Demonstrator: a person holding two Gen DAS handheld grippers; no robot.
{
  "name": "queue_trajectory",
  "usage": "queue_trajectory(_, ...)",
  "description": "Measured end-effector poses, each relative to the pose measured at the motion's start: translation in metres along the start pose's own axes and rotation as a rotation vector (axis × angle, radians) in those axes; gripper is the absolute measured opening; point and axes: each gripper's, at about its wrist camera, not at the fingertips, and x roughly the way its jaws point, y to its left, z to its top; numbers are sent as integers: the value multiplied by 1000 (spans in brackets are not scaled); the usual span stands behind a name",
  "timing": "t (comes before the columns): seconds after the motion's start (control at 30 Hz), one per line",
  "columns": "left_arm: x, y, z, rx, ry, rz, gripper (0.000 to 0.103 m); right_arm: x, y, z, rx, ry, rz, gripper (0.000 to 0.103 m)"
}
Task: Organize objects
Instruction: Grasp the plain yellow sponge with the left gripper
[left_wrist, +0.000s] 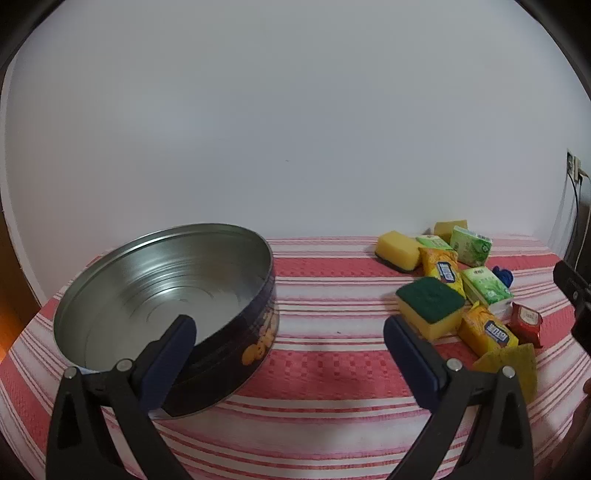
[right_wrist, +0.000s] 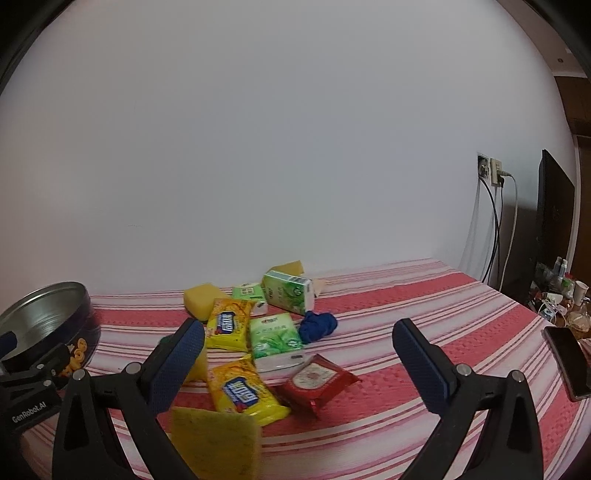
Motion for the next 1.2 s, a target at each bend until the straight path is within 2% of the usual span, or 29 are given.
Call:
queue_trajectory(0.17,0,-5,-1,15,12,-5,103,3,-14,1,-10,-10,-27,103)
queue_trajectory(0.43,-5,-18,-9,-5,87,-94,103,3,-34,2,-31,-21,-63,103)
queue_trajectory(0.77,-14,-87,-14,75,165,-259,103,7,-57,5,-12,2,-111,103)
queue_trajectory(0.97,-3,-132,-14,126,228,-304,102,13,-78,7,42,26,-136,103)
queue_trajectory(1.07,9,-144,-18,138,283,-292,95,16,-89,8,83,43,-133,103)
queue_trajectory(1.2,21,-148,-23,118,349,-325,82,22,-100,7,135,85,-105,103)
